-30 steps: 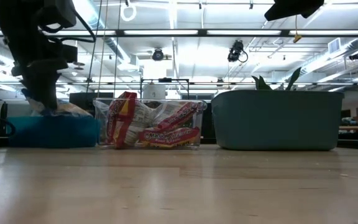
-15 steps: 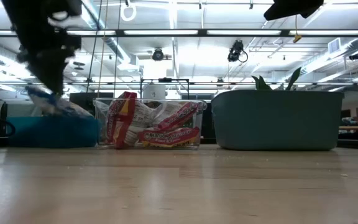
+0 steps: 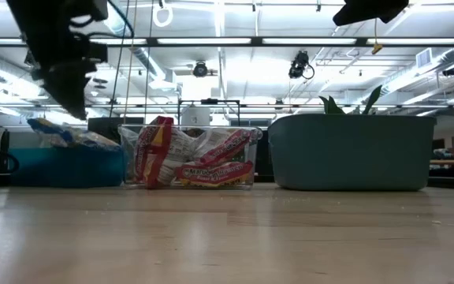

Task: Sort Maruchan noodles
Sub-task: Put the blue noodle pack into the blue bin, then return to Home Position

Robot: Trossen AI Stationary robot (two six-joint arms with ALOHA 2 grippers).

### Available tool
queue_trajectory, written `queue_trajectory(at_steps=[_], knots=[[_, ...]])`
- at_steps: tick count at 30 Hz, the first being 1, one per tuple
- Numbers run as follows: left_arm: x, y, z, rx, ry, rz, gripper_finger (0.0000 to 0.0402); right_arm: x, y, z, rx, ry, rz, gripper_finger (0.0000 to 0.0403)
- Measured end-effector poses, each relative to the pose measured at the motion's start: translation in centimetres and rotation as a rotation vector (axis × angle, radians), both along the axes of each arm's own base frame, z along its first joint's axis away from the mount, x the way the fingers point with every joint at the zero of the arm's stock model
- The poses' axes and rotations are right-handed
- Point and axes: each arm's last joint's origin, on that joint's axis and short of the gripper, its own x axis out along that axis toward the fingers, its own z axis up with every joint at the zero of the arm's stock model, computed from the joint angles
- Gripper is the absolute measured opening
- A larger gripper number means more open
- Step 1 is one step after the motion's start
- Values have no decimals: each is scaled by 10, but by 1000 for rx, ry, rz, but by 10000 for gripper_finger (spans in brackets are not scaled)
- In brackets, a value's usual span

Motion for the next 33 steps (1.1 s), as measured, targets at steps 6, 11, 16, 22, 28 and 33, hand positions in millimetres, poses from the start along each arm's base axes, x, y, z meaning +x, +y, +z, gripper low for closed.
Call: queue_trajectory(at_steps=[6,11,16,22,28,33], knots=[[-7,1,8,59,10,10,148,-2,1,-1,-4,9,5,197],[-17,-6,23,101,-149,-33,148,-11,6,-3,-12,42,20,197],[-30,-15,35,88,-456,-109,145,-21,6,-1,-44,43,0,190],[-31,-29,27,32,-784,-282,132,-37,-18,-4,16,-14,-14,159],[-21,-49,22,-26,-1166,-549,113,-57,-55,-22,184,-145,27,134],[-17,-64,1,-33,-1276,-699,99,-73,-82,-32,268,-249,-5,125]])
